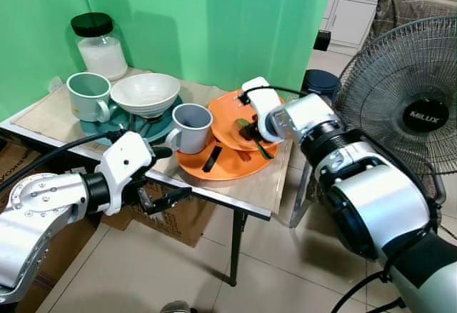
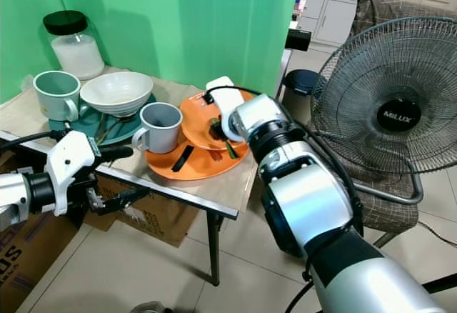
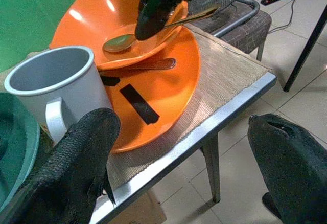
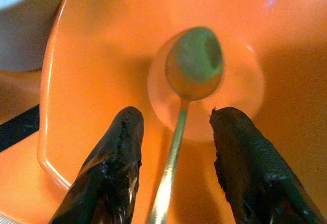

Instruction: Setting the table

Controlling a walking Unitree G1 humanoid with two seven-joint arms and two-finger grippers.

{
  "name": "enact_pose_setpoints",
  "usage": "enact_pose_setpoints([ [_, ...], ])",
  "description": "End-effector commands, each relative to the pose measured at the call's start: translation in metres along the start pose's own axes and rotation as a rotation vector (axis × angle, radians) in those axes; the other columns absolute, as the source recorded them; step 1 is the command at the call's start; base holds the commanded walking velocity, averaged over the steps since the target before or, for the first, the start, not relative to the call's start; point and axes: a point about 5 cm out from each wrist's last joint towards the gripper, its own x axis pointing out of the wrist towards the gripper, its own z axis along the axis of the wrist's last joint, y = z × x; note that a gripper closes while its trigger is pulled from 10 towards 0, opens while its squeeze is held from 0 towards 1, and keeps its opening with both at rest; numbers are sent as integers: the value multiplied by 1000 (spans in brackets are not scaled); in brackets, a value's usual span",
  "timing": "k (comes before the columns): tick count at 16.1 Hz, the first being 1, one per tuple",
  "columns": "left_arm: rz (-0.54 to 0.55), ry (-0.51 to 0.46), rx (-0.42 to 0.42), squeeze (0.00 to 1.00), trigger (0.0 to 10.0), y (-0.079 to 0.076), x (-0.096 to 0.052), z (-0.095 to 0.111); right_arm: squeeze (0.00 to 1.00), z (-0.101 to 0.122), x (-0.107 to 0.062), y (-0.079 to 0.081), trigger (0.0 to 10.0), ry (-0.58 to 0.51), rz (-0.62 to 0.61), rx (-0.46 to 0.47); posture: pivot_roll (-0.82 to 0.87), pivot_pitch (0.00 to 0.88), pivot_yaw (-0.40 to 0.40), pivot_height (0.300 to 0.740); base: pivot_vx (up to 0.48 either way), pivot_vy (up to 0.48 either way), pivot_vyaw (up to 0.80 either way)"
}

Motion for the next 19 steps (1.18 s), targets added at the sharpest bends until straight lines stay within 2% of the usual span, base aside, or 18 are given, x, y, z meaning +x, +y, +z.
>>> enact_pose_setpoints([
  [1, 0, 4, 15, 0, 10000, 1, -2, 1, 0, -9, 3, -2, 10000, 35, -4, 17, 180, 0, -46, 740, 0, 0, 0],
  [4, -2, 7, 14, 0, 10000, 0, -2, 0, 0, -15, 5, -2, 10000, 50, -3, 35, 182, 0, -48, 740, 0, 0, 0],
  [5, -3, 8, 14, 0, 10000, 0, -2, 0, 0, -15, 6, -2, 3922, 52, 0, 38, 183, 0, -49, 740, 0, 0, 0],
  [6, -3, 8, 14, 0, 10000, 0, -3, 0, 0, -16, 6, -2, 1529, 53, -2, 41, 183, 0, -49, 740, 0, 0, 0],
  [7, -3, 10, 14, 0, 10000, 0, -3, -1, 0, -17, 7, -2, 0, 54, -4, 45, 182, 0, -49, 740, 0, 0, 0],
  [19, 0, 13, 18, 0, 10000, 0, -1, -1, 0, -17, 8, -2, 0, 43, -18, 38, 185, 0, -53, 740, 0, 0, 0],
])
